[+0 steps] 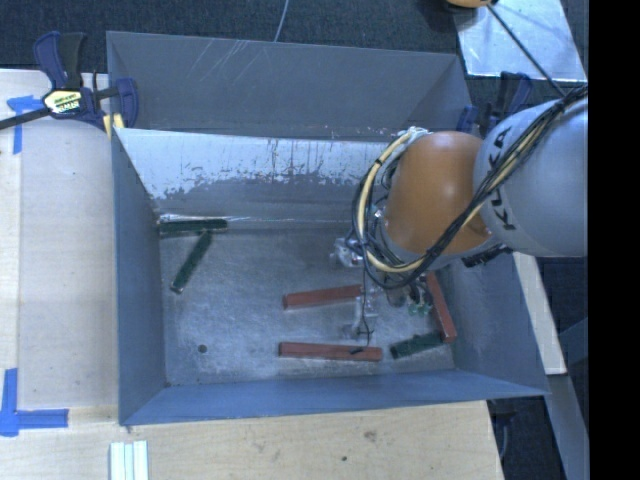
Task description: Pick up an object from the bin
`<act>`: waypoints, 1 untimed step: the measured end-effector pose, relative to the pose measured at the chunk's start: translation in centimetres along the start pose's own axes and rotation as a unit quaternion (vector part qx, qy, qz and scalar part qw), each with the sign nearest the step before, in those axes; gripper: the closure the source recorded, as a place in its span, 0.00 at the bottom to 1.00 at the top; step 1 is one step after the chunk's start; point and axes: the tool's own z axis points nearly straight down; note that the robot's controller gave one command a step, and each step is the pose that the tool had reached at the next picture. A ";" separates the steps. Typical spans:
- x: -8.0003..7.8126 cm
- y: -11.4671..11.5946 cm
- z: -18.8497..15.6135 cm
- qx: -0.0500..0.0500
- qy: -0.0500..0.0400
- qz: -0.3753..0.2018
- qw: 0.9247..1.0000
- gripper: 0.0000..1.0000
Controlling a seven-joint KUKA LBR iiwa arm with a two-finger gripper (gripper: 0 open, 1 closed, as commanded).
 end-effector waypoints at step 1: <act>-2.6 -0.8 2.9 0.000 0.000 0.078 0.997 1.00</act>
Offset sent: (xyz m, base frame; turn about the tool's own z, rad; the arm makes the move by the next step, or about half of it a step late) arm 0.0000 0.0000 0.0000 0.0000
